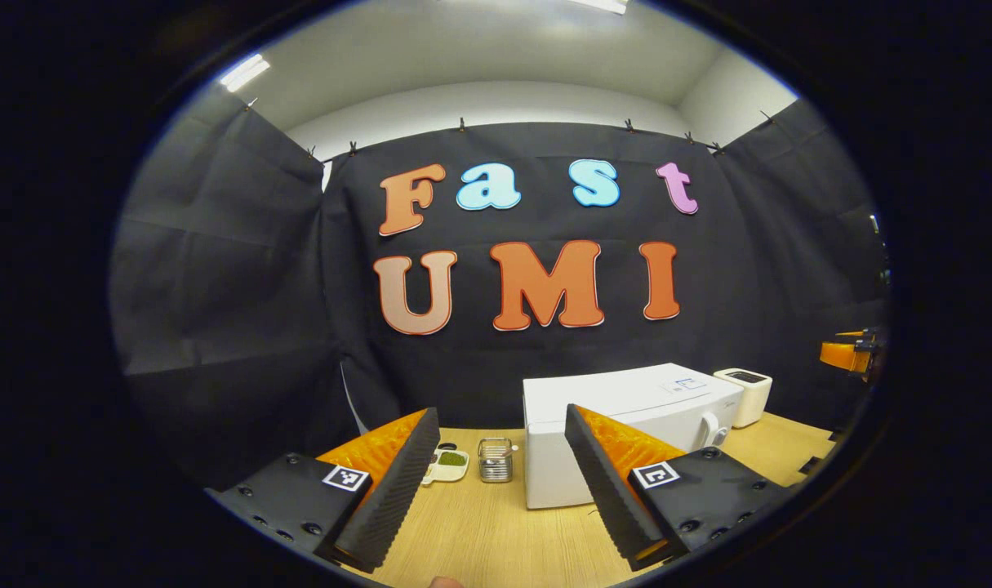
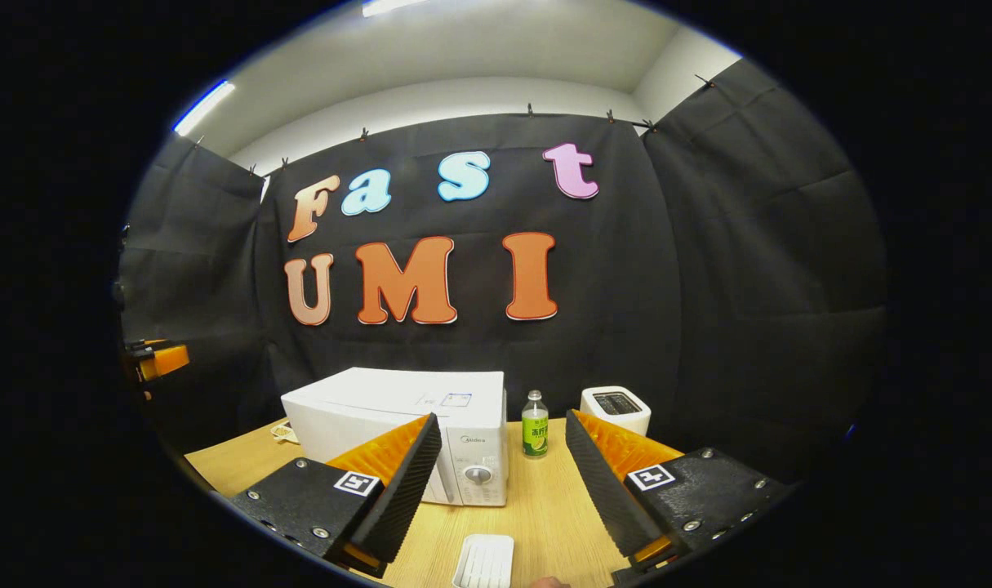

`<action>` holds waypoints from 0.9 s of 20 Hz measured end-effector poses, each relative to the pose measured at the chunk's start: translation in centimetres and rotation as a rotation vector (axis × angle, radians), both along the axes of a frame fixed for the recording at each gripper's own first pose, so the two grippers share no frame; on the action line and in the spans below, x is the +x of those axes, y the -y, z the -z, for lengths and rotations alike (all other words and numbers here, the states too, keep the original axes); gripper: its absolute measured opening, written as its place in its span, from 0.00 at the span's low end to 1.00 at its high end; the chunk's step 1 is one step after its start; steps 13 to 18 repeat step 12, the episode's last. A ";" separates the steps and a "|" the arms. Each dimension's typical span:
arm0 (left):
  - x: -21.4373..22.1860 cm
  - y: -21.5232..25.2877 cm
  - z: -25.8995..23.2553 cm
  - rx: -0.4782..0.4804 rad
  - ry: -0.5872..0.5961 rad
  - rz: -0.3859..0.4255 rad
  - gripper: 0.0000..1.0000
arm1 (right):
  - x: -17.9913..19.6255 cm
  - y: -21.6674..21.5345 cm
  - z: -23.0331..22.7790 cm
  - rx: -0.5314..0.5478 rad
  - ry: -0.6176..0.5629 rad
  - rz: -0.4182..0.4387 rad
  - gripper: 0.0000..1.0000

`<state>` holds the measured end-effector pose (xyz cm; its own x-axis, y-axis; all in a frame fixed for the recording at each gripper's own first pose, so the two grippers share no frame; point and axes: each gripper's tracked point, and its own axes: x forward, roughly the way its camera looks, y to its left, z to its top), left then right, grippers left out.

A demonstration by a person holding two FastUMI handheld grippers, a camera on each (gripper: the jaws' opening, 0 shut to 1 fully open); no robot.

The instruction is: Open the microwave oven with the left hand, put the food in, and close the microwave oven.

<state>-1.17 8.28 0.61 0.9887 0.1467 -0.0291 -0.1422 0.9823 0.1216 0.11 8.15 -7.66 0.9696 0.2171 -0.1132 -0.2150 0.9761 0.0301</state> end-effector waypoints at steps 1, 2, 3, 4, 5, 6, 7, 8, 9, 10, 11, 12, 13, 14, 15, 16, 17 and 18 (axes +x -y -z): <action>-0.2 -0.3 -0.1 0.002 0.003 -0.007 1.00 | 0.0 0.1 -0.1 -0.003 0.002 -0.001 0.95; -0.5 -0.5 -0.3 -0.002 0.009 -0.012 1.00 | 0.0 0.0 -0.2 -0.007 0.005 -0.003 0.95; -0.5 -0.6 -0.2 -0.008 0.013 -0.014 1.00 | -0.1 0.0 -0.3 -0.008 0.006 -0.006 0.95; -0.5 -0.8 -0.2 -0.010 0.016 -0.021 1.00 | -0.1 -0.1 -0.3 -0.007 0.004 -0.010 0.95; -0.8 -1.1 -0.2 -0.013 0.019 -0.027 1.00 | -0.1 -0.2 -0.4 -0.005 0.002 -0.016 0.95; -0.7 -1.2 -0.1 -0.018 0.021 -0.028 0.97 | -0.2 -0.2 -0.4 -0.005 0.000 -0.018 0.94; -0.7 -1.2 0.0 -0.024 0.022 -0.030 0.97 | -0.2 0.0 -0.3 -0.006 -0.001 -0.018 0.95; -0.7 -1.4 0.1 -0.027 0.021 -0.037 0.97 | -0.1 0.1 -0.2 -0.008 -0.001 -0.018 0.95; -0.7 -1.7 0.2 -0.030 0.021 -0.043 0.97 | -0.1 0.1 -0.2 -0.008 -0.002 -0.019 0.95; -0.7 -1.8 0.3 -0.032 0.020 -0.046 0.97 | 0.0 0.1 -0.1 -0.007 -0.004 -0.020 0.95; -0.8 -1.8 0.3 -0.032 0.020 -0.049 0.97 | 0.1 0.2 0.1 -0.007 -0.008 -0.020 0.95; -0.8 -1.9 0.2 -0.031 0.023 -0.052 0.97 | 0.1 0.2 0.2 -0.009 -0.009 -0.021 0.95; -0.8 -1.9 0.2 -0.031 0.023 -0.052 0.97 | 0.1 0.2 0.2 -0.009 -0.009 -0.021 0.95; -0.8 -1.9 0.2 -0.031 0.023 -0.052 0.97 | 0.1 0.2 0.2 -0.009 -0.009 -0.021 0.95; -0.8 -1.9 0.2 -0.031 0.023 -0.052 0.97 | 0.1 0.2 0.2 -0.009 -0.009 -0.021 0.95; -0.8 -1.9 0.2 -0.031 0.023 -0.052 0.97 | 0.1 0.2 0.2 -0.009 -0.009 -0.021 0.95; -0.8 -1.9 0.2 -0.031 0.023 -0.052 0.97 | 0.1 0.2 0.2 -0.009 -0.009 -0.021 0.95; -0.8 -1.9 0.2 -0.031 0.023 -0.052 0.97 | 0.1 0.2 0.2 -0.009 -0.009 -0.021 0.95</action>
